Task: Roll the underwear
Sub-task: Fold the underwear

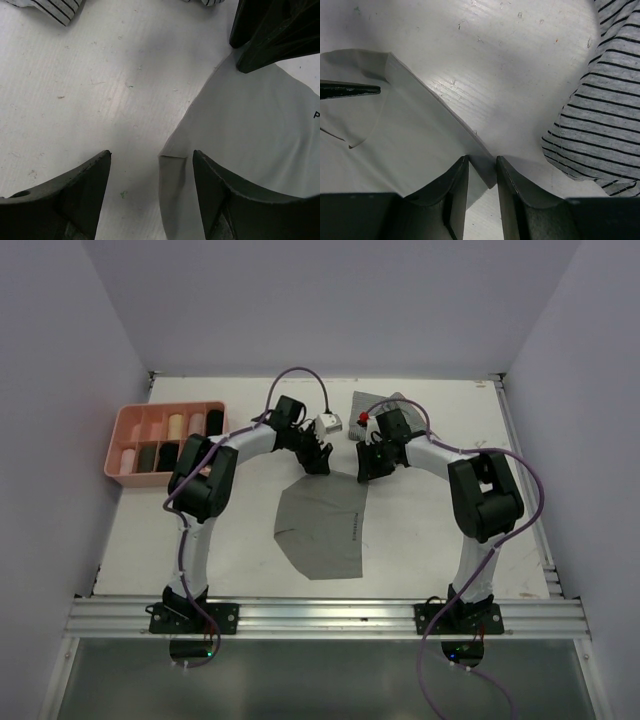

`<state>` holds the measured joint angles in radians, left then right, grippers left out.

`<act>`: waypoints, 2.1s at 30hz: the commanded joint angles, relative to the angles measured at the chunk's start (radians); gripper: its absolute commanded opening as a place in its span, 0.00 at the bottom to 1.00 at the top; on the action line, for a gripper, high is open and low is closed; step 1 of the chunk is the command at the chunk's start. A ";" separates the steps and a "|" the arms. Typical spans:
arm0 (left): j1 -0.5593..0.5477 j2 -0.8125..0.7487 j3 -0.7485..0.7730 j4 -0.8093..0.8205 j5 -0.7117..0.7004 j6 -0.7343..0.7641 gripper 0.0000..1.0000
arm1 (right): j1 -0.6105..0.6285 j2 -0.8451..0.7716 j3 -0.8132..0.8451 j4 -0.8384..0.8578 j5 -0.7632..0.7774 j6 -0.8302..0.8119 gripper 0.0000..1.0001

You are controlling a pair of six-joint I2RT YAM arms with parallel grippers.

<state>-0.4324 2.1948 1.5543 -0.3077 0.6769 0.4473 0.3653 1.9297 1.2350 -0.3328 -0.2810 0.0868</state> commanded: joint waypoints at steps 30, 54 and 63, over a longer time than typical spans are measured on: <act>0.020 -0.038 0.194 -0.090 0.007 0.037 0.00 | -0.003 -0.020 0.174 -0.089 0.042 -0.016 0.00; 0.015 -0.544 -0.347 -0.080 0.033 0.047 0.00 | 0.069 -0.307 -0.022 -0.118 -0.124 -0.007 0.00; 0.004 -0.670 -0.511 -0.054 0.033 0.011 0.00 | 0.107 -0.363 -0.109 -0.101 -0.126 -0.007 0.00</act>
<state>-0.4286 1.5848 1.0637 -0.3828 0.6991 0.4805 0.4694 1.6291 1.1442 -0.4473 -0.4126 0.0792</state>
